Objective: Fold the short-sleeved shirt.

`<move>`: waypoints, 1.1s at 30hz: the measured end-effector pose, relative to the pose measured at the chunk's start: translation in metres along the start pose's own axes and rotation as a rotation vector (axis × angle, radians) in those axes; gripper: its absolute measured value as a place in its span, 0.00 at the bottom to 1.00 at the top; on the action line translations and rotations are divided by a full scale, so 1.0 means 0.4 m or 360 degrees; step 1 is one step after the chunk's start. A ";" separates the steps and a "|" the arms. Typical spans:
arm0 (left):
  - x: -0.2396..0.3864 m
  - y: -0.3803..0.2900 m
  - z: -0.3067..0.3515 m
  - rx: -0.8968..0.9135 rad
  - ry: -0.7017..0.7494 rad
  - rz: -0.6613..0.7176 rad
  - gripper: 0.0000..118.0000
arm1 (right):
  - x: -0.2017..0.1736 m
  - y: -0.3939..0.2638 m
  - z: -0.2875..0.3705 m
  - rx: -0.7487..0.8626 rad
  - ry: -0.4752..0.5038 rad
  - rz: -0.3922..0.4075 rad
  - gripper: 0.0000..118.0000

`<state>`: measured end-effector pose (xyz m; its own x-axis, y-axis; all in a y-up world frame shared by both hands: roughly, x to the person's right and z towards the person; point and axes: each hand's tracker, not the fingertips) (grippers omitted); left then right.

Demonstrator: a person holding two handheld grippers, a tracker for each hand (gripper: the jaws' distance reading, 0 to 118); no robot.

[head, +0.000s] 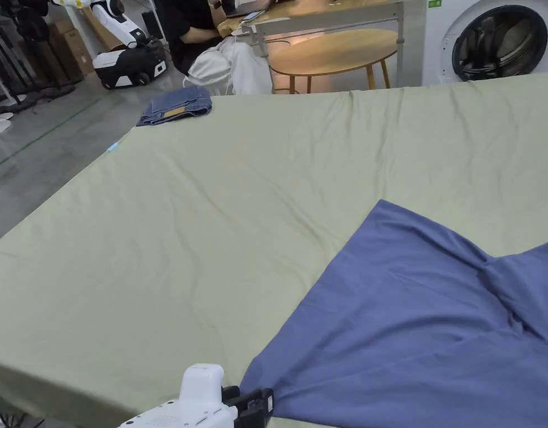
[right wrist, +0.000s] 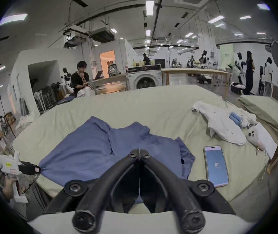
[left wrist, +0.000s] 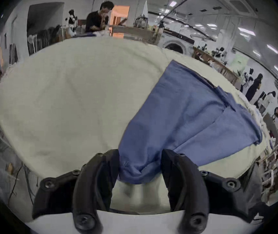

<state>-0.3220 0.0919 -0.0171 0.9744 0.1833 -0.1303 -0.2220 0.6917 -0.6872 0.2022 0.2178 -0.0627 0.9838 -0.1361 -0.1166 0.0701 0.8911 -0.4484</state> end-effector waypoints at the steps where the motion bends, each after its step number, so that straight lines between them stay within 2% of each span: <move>1: 0.010 0.006 0.000 -0.0031 0.0012 -0.0018 0.22 | 0.004 -0.004 0.003 -0.0001 -0.0015 -0.0005 0.00; 2: 0.022 0.009 -0.004 -0.0056 0.0019 -0.0041 0.06 | 0.009 -0.004 0.004 -0.0008 -0.0036 -0.0003 0.00; 3: 0.031 0.009 -0.013 -0.0090 -0.0046 -0.0036 0.01 | 0.016 -0.005 0.003 -0.0013 -0.0050 -0.0002 0.00; 7: 0.068 0.020 -0.040 -0.0180 0.0056 -0.0152 0.01 | 0.047 0.006 -0.011 -0.0028 -0.0083 -0.0013 0.00; 8: 0.061 0.029 -0.038 -0.0197 0.0045 -0.0120 0.01 | 0.056 0.016 -0.019 -0.0035 -0.0089 -0.0011 0.07; 9: 0.052 0.036 -0.037 -0.0239 0.0018 -0.0028 0.01 | 0.068 0.029 -0.034 -0.0060 -0.0093 0.0004 0.26; 10: 0.050 0.039 -0.033 -0.0241 0.0000 0.0019 0.01 | 0.080 0.045 -0.056 -0.0086 -0.0097 0.0029 0.53; 11: 0.049 0.040 -0.033 -0.0243 -0.0007 0.0019 0.01 | 0.091 0.060 -0.082 -0.0120 -0.0090 0.0049 0.59; 13: 0.054 0.034 -0.033 -0.0236 -0.0002 0.0004 0.01 | 0.136 0.087 -0.166 -0.0200 -0.0042 0.0119 0.59; 18: 0.071 0.026 -0.025 -0.0206 0.0026 0.0014 0.01 | 0.181 0.170 -0.443 -0.0580 0.0092 0.0137 0.59; 22: 0.083 0.034 -0.018 -0.0213 0.0025 0.0036 0.01 | 0.167 0.171 -0.675 -0.0921 0.0138 0.0337 0.59; 24: 0.088 0.038 -0.015 -0.0221 0.0023 0.0034 0.01 | 0.166 0.152 -0.762 -0.1051 0.0098 0.0429 0.59; 26: 0.088 0.043 -0.017 -0.0229 0.0022 0.0031 0.01 | 0.164 0.133 -0.815 -0.1164 0.0063 0.0469 0.58; 27: 0.089 0.044 -0.016 -0.0234 0.0032 0.0023 0.01 | 0.165 0.126 -0.820 -0.1196 0.0102 0.0451 0.58; 28: 0.091 0.043 -0.015 -0.0235 0.0034 0.0021 0.01 | 0.159 0.133 -0.808 -0.1151 0.0080 0.0454 0.55; 29: 0.095 0.042 -0.015 -0.0233 0.0038 0.0019 0.01 | 0.147 0.140 -0.779 -0.1127 0.0078 0.0463 0.45; 31: 0.093 0.044 -0.018 -0.0224 0.0044 0.0027 0.01 | 0.128 0.135 -0.753 -0.1086 0.0066 0.0545 0.00; 33: 0.094 0.044 -0.017 -0.0213 0.0044 0.0048 0.01 | 0.113 0.120 -0.735 -0.1095 0.0063 0.0569 0.00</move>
<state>-0.2889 0.1064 -0.0391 0.9684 0.1818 -0.1705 -0.2459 0.5863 -0.7719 0.2015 0.1271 -0.3498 0.9197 0.0821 -0.3839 -0.3816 0.4160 -0.8254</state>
